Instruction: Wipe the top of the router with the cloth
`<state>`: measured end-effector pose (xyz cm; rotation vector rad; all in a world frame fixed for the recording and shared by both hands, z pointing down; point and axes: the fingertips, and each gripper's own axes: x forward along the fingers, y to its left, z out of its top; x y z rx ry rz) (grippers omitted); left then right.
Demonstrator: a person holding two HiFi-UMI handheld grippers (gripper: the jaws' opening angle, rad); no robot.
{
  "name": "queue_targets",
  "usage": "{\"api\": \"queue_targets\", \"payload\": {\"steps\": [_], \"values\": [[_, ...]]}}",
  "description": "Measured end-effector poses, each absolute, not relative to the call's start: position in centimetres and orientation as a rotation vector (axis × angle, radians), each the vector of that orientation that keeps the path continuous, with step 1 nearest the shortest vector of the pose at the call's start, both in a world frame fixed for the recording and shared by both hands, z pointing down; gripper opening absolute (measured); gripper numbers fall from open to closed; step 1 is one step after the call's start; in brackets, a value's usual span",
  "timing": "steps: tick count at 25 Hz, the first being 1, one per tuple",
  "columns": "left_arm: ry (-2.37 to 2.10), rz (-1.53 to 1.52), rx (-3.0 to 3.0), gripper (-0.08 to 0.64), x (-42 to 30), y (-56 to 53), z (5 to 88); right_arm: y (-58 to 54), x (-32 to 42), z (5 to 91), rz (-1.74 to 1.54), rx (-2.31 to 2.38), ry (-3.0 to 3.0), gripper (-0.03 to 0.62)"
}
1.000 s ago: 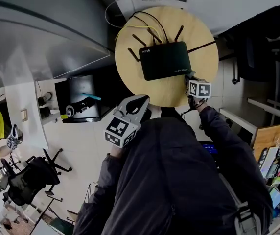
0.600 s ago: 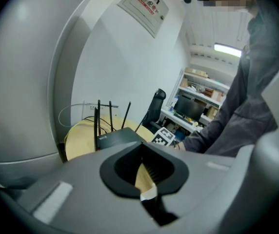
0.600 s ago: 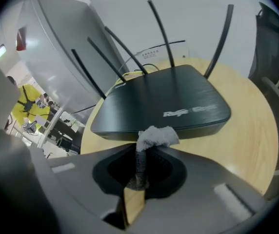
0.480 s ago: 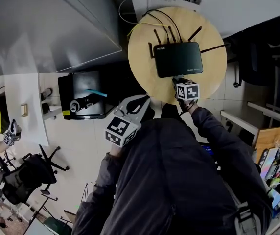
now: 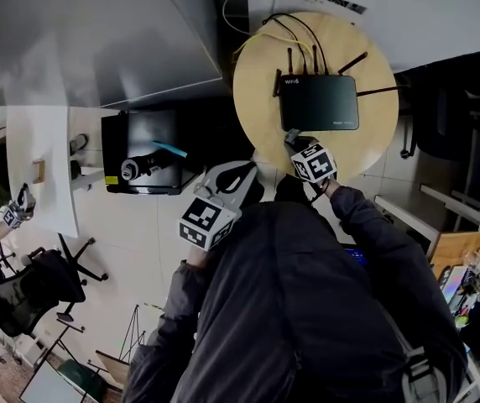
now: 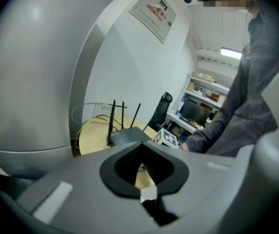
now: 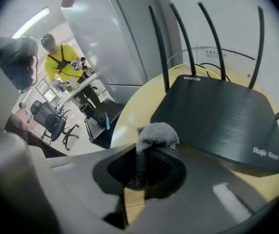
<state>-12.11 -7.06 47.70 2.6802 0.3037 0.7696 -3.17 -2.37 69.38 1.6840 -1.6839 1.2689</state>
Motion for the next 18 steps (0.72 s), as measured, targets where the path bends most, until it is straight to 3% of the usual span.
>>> {"api": "queue_targets", "payload": {"steps": [5,9,18], "values": [[0.279,0.746,2.680,0.000,-11.3,-7.6,47.8,-2.0,-2.8,65.2,0.979,1.478,-1.821,0.032],[0.253,0.729,2.682,0.000,-10.4,-7.6,47.8,-3.4,1.7,62.0,0.638,1.345,-1.780,0.032],[0.129,0.724,2.676,0.000,-10.5,-7.5,47.5,-10.8,9.5,64.7,0.308,1.066,-1.642,0.032]]}}
